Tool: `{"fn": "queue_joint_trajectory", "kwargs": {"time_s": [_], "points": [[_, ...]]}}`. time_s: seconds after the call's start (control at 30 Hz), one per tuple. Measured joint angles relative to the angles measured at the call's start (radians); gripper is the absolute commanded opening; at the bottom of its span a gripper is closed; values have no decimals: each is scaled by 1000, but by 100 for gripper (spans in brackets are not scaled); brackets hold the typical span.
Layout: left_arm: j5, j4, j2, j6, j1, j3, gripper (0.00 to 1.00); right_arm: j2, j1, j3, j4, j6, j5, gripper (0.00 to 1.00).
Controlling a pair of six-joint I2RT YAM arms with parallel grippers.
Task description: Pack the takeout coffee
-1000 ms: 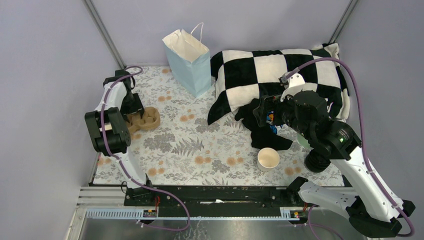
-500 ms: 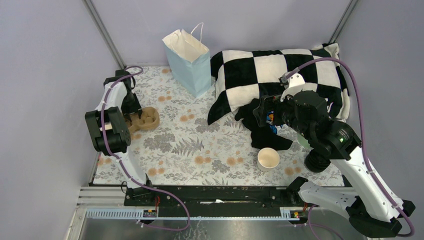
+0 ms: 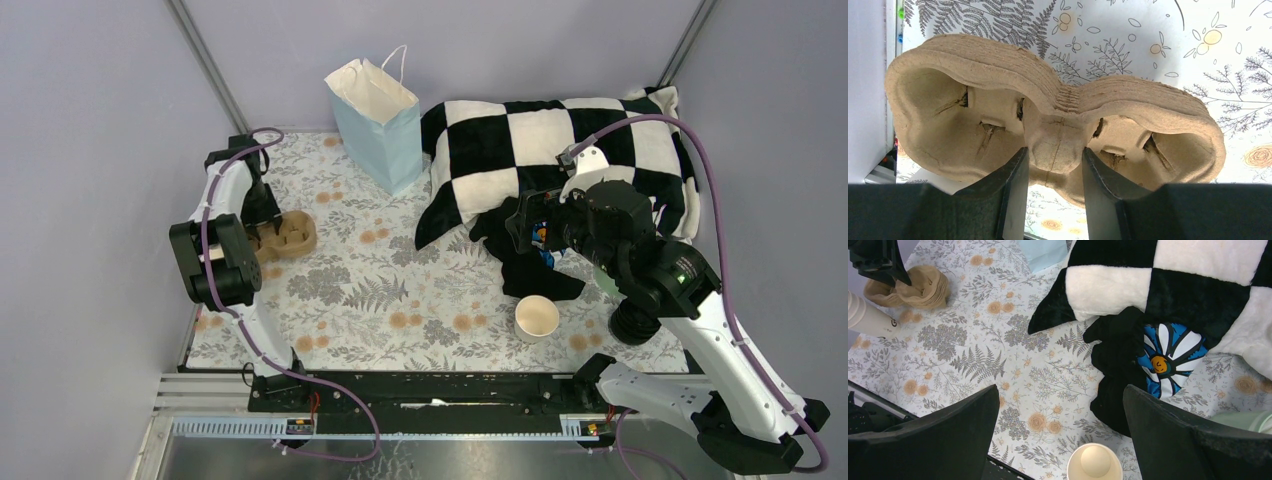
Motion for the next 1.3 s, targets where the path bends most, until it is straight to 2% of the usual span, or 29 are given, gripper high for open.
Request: {"fn": "queue_joint_trajectory", "kwargs": {"time_s": [0.47, 0.77, 0.93, 0.97, 1.0, 1.07, 1.1, 1.3], "points": [[15, -46, 0, -26, -13, 31, 0, 0, 0, 0, 2, 0, -3, 100], [-96, -18, -27, -31, -138, 52, 0, 3, 0, 0, 13, 4, -8, 100], [-8, 2, -32, -47, -92, 19, 0, 4, 0, 0, 13, 5, -7, 100], [0, 6, -32, -49, -80, 9, 2, 4, 0, 0, 13, 5, -7, 100], [8, 10, -32, -53, -63, -7, 8, 4, 0, 0, 13, 6, -7, 100], [11, 7, -32, -60, -45, -28, 30, 3, 0, 0, 13, 8, -7, 100], [10, 5, -32, -65, -41, -36, 36, 3, 0, 0, 13, 8, -7, 100], [10, 8, -46, -85, -94, -40, 51, 3, 0, 0, 13, 8, -7, 100]]}}
